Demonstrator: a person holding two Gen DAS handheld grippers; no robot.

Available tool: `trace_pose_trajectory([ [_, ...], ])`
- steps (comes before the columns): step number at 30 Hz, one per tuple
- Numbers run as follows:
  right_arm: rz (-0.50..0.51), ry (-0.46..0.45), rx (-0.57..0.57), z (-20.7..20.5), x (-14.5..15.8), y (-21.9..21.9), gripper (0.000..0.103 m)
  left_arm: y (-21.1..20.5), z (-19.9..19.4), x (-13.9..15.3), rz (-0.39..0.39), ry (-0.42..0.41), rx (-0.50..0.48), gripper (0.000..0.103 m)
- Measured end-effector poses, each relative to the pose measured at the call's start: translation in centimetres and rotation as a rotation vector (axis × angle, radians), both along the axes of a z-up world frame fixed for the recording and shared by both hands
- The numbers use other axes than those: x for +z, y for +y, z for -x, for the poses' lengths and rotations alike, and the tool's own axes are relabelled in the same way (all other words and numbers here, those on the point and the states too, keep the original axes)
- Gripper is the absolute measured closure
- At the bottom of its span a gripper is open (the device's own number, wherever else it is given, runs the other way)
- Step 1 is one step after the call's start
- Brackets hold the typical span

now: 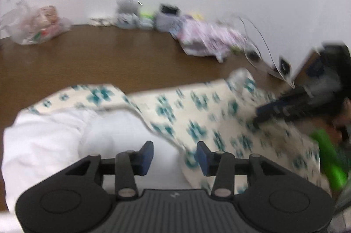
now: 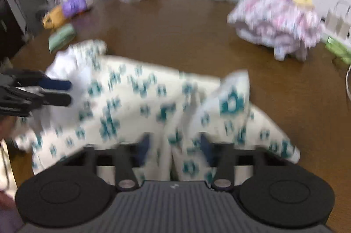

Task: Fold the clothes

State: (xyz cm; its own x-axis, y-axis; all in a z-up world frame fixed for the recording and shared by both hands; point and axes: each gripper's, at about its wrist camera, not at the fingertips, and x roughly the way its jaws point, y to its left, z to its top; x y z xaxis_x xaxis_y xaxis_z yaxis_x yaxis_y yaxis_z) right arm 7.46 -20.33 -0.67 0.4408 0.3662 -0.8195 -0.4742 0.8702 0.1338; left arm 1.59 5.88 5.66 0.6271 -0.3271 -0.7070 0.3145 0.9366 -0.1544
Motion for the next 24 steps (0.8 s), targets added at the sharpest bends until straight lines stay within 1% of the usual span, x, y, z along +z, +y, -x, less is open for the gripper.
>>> trace_pose_trajectory([
  [1, 0.008, 0.011, -0.011, 0.0, -0.3, -0.3, 0.097, -0.5, 0.5, -0.4, -0.038, 0.011, -0.016, 0.1],
  [3, -0.002, 0.006, -0.056, 0.0, -0.3, -1.4, 0.097, -0.9, 1.7, -1.2, -0.084, -0.009, -0.035, 0.099],
  [4, -0.007, -0.007, -0.087, 0.3, 0.0, -1.9, 0.096, -0.8, 2.3, -1.5, -0.093, -0.026, -0.042, 0.098],
  [5, -0.011, -0.021, -0.118, 0.5, 0.2, -2.5, 0.091, -0.4, 2.8, -1.4, -0.092, -0.034, -0.04, 0.095],
  [6, -0.015, -0.034, -0.149, 0.7, 0.5, -3.0, 0.082, 0.1, 3.2, -1.2, -0.084, -0.036, -0.034, 0.094],
  [7, -0.019, -0.053, -0.156, 1.3, 1.0, -3.2, 0.08, 0.6, 3.7, -0.9, -0.074, -0.038, -0.028, 0.087],
  [8, -0.024, -0.078, -0.124, 2.5, 1.8, -2.8, 0.07, 1.4, 4.6, -0.5, -0.062, -0.056, -0.037, 0.076],
  [9, -0.035, -0.102, -0.073, 4.0, 2.7, -2.4, 0.055, 2.0, 5.8, 0.1, -0.054, -0.084, -0.06, 0.068],
  [10, -0.047, -0.125, -0.005, 5.8, 3.5, -2.0, 0.049, 2.5, 7.2, 0.5, -0.051, -0.121, -0.093, 0.05],
  [11, -0.049, -0.142, 0.067, 7.7, 4.0, -1.6, 0.042, 3.0, 8.8, 0.8, -0.051, -0.165, -0.136, 0.035],
  [13, -0.038, -0.17, 0.226, 11.8, 4.3, -1.1, 0.036, 3.6, 11.7, 0.8, -0.068, -0.264, -0.236, 0.026],
  [14, -0.028, -0.18, 0.297, 13.7, 4.3, -0.8, 0.034, 3.7, 12.9, 0.5, -0.084, -0.307, -0.281, 0.026],
  [16, 0.009, -0.197, 0.399, 16.8, 3.2, 0.0, 0.034, 3.0, 13.6, -0.3, -0.159, -0.332, -0.313, 0.026],
  [18, 0.031, -0.206, 0.435, 18.3, 2.0, 0.9, 0.034, 2.3, 13.5, -1.1, -0.229, -0.338, -0.321, 0.027],
  [19, 0.036, -0.209, 0.431, 18.7, 1.4, 1.5, 0.034, 2.3, 13.0, -1.6, -0.241, -0.328, -0.306, 0.03],
  [20, 0.04, -0.214, 0.425, 18.8, 0.8, 1.8, 0.034, 2.4, 12.5, -1.9, -0.243, -0.313, -0.288, 0.041],
  [21, 0.047, -0.221, 0.422, 18.8, 0.2, 2.1, 0.038, 2.8, 12.1, -2.2, -0.237, -0.293, -0.276, 0.049],
  [22, 0.058, -0.228, 0.418, 18.8, -0.4, 2.3, 0.043, 3.3, 11.7, -2.5, -0.23, -0.271, -0.266, 0.065],
  [23, 0.071, -0.234, 0.414, 18.8, -0.8, 2.4, 0.056, 3.8, 11.4, -2.8, -0.222, -0.249, -0.257, 0.076],
  [24, 0.068, -0.243, 0.404, 18.7, -1.1, 2.2, 0.068, 4.3, 11.3, -2.9, -0.205, -0.239, -0.251, 0.081],
])
